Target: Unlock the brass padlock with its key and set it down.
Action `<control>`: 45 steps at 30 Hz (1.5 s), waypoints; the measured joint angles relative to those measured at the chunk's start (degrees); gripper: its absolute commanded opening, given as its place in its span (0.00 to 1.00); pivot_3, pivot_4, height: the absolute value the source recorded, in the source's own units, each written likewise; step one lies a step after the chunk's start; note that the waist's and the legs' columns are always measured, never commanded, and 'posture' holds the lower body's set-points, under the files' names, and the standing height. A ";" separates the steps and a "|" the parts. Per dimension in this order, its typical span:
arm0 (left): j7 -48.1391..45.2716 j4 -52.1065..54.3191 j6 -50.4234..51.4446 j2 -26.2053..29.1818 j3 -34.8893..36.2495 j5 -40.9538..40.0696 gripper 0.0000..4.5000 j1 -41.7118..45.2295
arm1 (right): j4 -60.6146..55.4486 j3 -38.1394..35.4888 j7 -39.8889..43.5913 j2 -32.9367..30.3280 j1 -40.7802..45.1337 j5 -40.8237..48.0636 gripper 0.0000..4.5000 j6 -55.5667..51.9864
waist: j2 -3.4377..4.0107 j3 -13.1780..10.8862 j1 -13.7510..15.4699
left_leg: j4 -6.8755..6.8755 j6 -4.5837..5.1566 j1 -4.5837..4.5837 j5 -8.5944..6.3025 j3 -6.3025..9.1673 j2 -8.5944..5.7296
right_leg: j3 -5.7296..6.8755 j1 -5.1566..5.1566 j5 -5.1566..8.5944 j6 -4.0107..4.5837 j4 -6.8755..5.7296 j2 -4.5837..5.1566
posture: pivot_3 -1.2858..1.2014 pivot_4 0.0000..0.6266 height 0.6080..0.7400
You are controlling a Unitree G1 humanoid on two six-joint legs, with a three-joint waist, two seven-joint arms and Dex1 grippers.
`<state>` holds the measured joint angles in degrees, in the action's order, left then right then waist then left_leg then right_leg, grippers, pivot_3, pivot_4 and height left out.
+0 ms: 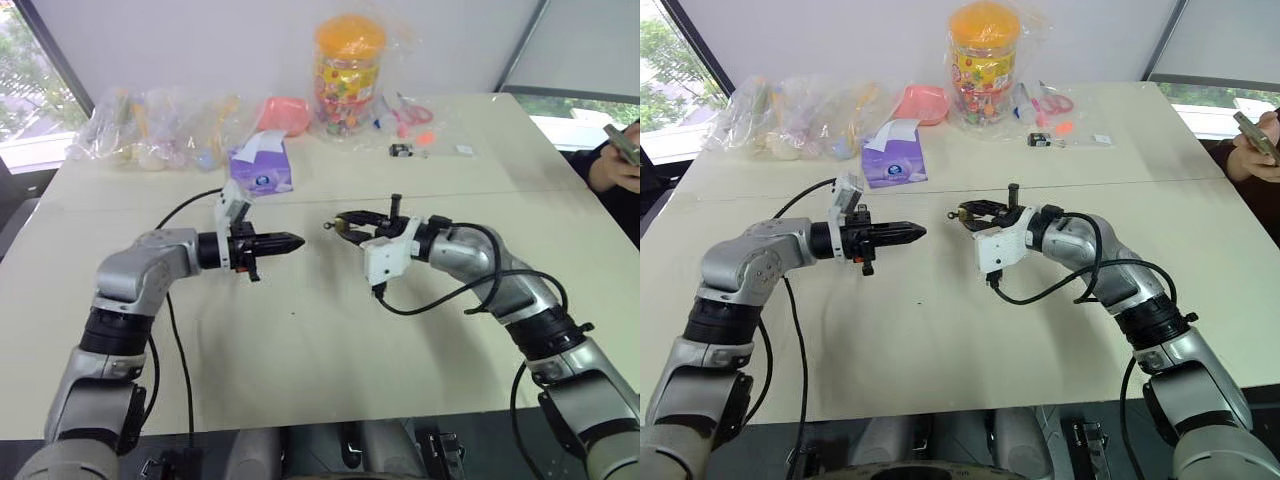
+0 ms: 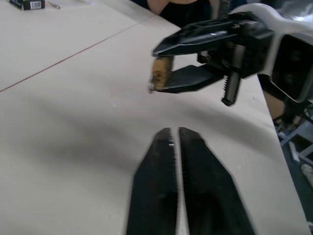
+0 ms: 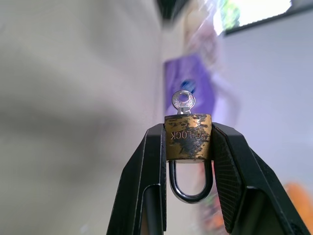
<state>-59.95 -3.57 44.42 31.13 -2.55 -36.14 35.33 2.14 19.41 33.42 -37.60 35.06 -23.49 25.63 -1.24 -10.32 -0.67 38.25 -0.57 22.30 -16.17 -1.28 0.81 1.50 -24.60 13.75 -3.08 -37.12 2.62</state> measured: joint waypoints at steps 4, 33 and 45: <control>-1.13 -0.81 0.12 -0.28 0.00 -0.41 0.72 1.17 | -1.28 -0.10 -0.04 0.57 -0.81 -0.02 0.16 -0.43 | -0.01 -0.01 -0.01 | 0.03 0.00 0.00 0.00 -0.02 -0.01 | 0.00 0.00 0.00 0.00 0.00 0.01 | 0.52 0.24 0.98; -2.45 -2.69 -2.45 -3.16 0.74 0.65 0.01 3.94 | -6.84 -0.30 5.49 0.64 -1.92 3.87 0.16 -2.99 | -0.01 -0.01 0.01 | 0.03 0.00 0.00 0.00 0.00 -0.01 | -0.03 0.00 0.00 0.00 0.00 0.00 | 0.52 0.24 0.98; -2.31 -2.20 -2.59 -2.98 -0.86 2.24 0.40 3.70 | -6.90 -0.51 6.49 0.64 -2.34 4.63 0.16 -4.04 | -0.01 -0.01 0.01 | 0.03 0.00 0.00 0.00 0.00 0.00 | -0.03 0.00 0.00 0.00 -0.01 -0.01 | 0.52 0.24 0.98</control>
<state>-62.26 -5.78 41.83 28.15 -3.41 -33.90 39.02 -4.75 18.90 39.90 -36.96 32.71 -18.86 21.59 -1.26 -10.33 -0.66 38.28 -0.57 22.31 -16.17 -1.28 0.81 1.47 -24.60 13.75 -3.08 -37.13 2.61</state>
